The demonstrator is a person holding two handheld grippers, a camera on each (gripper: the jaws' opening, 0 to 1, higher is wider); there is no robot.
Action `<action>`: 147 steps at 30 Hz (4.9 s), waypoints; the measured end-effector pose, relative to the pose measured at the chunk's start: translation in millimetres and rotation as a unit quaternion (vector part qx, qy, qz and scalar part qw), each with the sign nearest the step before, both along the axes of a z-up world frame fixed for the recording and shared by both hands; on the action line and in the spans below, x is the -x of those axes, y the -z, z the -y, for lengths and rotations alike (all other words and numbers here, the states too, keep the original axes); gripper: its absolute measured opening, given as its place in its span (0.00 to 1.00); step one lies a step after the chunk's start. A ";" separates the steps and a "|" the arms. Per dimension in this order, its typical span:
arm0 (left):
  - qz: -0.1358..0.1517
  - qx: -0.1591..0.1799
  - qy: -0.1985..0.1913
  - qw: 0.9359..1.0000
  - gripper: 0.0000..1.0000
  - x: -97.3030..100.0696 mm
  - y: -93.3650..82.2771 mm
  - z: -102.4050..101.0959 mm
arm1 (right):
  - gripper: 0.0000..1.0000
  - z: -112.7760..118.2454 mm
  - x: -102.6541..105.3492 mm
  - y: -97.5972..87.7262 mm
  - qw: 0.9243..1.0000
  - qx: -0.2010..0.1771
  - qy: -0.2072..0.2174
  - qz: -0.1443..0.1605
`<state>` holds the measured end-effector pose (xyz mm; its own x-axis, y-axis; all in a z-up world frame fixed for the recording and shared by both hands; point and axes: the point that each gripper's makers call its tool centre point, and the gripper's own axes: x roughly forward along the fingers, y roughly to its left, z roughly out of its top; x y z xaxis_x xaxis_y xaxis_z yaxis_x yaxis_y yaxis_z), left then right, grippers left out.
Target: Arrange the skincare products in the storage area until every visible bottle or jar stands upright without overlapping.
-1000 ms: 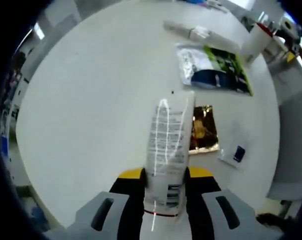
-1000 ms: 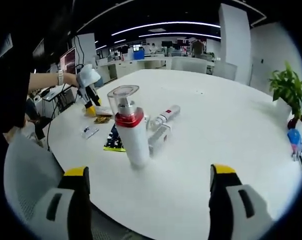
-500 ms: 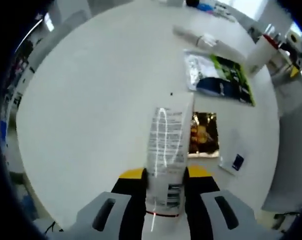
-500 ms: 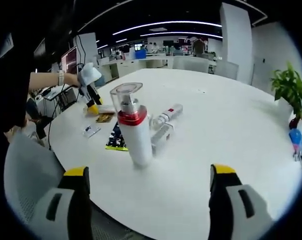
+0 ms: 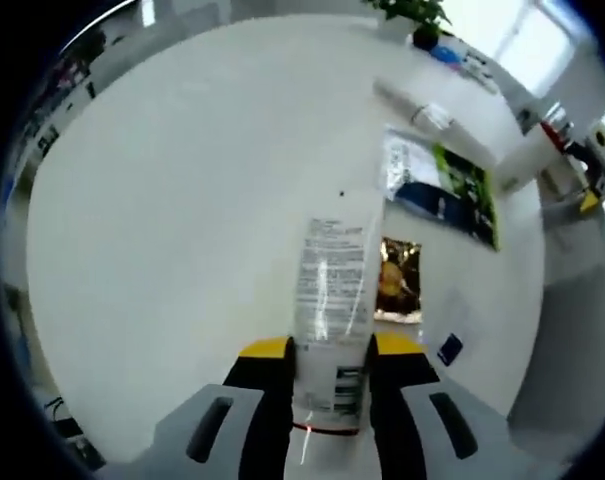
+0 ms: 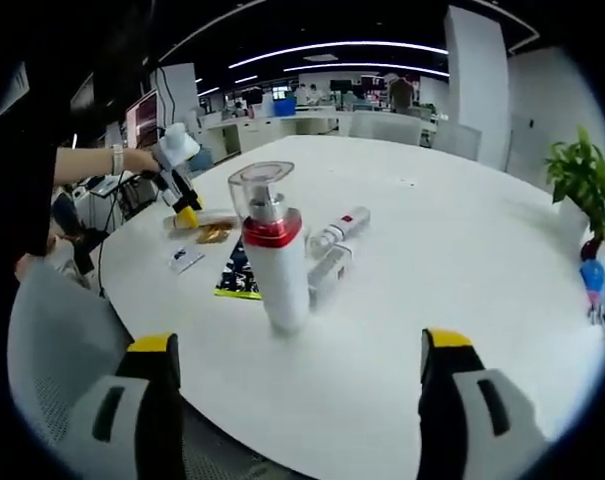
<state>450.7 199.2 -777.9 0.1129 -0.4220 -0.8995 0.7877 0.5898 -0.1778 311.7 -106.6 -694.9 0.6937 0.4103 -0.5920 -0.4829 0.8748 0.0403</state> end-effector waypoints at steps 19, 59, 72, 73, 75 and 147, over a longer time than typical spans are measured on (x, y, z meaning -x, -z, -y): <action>0.041 0.060 -0.062 0.995 0.23 11.6 -18.9 4.3 | 1.00 -0.2 7.0 -3.5 1.000 -0.001 -0.006 0.011; 0.167 0.204 0.008 0.965 0.24 97.3 -105.4 109.8 | 0.97 -20.6 16.6 -33.7 0.997 -0.038 -0.006 0.067; 0.185 0.219 0.049 0.957 0.25 128.4 -117.1 125.3 | 0.85 -61.9 24.8 -48.0 0.990 -0.126 -0.035 0.055; 0.186 0.223 0.053 0.955 0.25 131.3 -118.0 128.1 | 0.82 -64.2 25.0 -49.0 0.989 -0.130 -0.038 0.054; 0.187 0.225 0.055 0.955 0.25 133.0 -118.4 130.2 | 0.80 -70.3 23.1 -52.6 0.987 -0.147 -0.031 0.050; 0.201 0.191 0.111 0.954 0.25 150.8 -91.0 188.3 | 0.08 -121.4 16.3 -88.0 0.971 -0.162 -0.131 0.114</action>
